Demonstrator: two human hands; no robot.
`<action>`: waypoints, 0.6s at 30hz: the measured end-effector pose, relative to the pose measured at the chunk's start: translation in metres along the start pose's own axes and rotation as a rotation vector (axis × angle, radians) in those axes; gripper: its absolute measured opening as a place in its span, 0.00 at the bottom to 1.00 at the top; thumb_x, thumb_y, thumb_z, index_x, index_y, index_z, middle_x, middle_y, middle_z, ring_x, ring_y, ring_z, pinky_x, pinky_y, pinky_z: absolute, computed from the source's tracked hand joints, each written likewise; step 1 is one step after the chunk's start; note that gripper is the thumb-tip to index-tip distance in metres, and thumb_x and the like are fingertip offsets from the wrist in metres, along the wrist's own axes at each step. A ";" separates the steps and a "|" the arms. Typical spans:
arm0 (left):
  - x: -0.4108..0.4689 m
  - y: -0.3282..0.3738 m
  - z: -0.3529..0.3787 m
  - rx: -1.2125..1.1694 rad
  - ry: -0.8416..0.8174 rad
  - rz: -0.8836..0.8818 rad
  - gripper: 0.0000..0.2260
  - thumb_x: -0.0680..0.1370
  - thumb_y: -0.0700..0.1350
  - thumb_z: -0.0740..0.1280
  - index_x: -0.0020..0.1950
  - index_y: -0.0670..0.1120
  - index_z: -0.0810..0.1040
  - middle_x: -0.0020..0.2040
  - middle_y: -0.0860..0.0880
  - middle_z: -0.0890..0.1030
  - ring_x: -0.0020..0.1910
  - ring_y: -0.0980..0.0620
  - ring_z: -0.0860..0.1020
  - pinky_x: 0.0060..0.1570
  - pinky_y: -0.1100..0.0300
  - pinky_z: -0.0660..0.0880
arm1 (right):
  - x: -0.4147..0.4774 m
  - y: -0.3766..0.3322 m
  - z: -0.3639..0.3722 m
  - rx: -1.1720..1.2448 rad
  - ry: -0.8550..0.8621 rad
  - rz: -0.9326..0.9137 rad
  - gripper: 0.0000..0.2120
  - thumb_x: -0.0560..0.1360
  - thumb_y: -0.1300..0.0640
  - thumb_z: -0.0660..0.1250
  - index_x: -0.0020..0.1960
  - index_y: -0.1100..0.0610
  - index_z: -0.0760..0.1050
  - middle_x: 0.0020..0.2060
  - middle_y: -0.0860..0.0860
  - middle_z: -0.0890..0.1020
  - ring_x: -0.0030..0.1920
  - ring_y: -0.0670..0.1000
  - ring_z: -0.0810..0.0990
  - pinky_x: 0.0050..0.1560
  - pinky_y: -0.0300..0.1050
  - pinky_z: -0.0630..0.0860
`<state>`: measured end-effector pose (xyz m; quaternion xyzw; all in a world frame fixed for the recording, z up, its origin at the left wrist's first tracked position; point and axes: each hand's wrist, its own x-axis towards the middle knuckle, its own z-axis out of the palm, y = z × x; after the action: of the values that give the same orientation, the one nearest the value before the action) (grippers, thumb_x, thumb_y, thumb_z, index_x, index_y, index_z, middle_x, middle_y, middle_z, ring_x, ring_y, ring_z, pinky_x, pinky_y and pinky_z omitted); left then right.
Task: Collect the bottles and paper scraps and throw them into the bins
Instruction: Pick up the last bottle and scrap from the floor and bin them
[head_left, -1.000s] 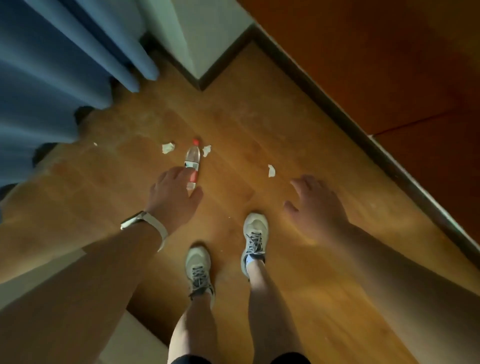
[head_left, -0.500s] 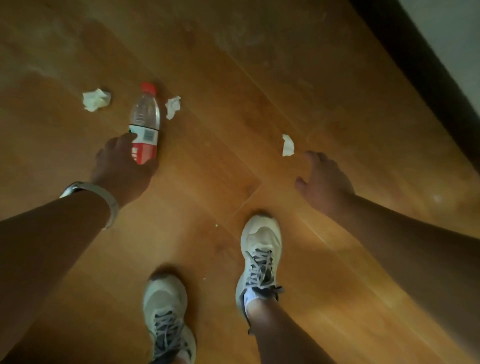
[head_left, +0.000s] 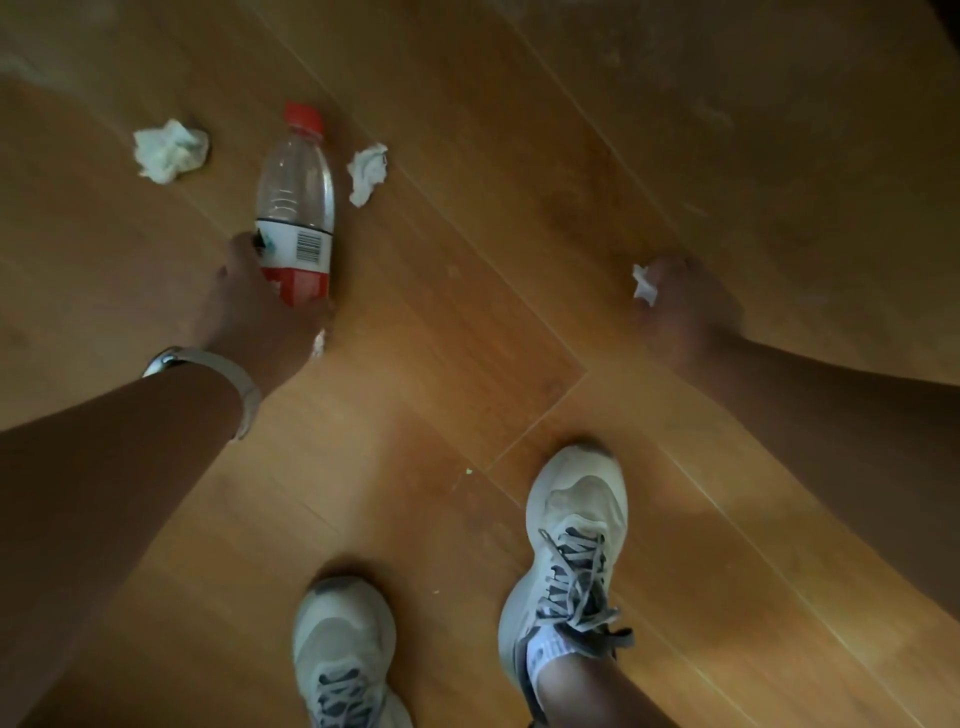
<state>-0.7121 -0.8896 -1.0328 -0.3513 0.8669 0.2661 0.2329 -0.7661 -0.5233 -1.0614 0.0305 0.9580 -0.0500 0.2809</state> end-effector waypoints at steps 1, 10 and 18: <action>0.001 0.002 0.000 -0.008 0.002 -0.007 0.36 0.66 0.53 0.76 0.70 0.54 0.63 0.61 0.47 0.77 0.55 0.43 0.78 0.57 0.45 0.76 | 0.002 -0.001 0.001 -0.019 -0.009 -0.007 0.13 0.77 0.55 0.64 0.58 0.60 0.75 0.55 0.61 0.77 0.56 0.63 0.77 0.51 0.53 0.73; -0.026 0.021 -0.012 -0.076 -0.037 0.090 0.31 0.68 0.47 0.77 0.67 0.51 0.67 0.55 0.54 0.77 0.48 0.52 0.76 0.47 0.57 0.72 | -0.021 -0.025 -0.018 0.141 -0.064 -0.021 0.08 0.76 0.58 0.64 0.53 0.58 0.78 0.49 0.59 0.82 0.51 0.61 0.80 0.43 0.44 0.67; -0.096 0.078 -0.071 -0.128 -0.110 0.213 0.32 0.67 0.46 0.76 0.67 0.52 0.67 0.54 0.53 0.78 0.42 0.57 0.77 0.38 0.71 0.66 | -0.092 -0.059 -0.110 0.307 -0.010 -0.020 0.07 0.76 0.57 0.64 0.52 0.56 0.78 0.47 0.54 0.82 0.47 0.56 0.79 0.40 0.43 0.67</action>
<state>-0.7226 -0.8400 -0.8992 -0.2562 0.8666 0.3629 0.2274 -0.7525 -0.5720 -0.9149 0.0634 0.9379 -0.1985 0.2774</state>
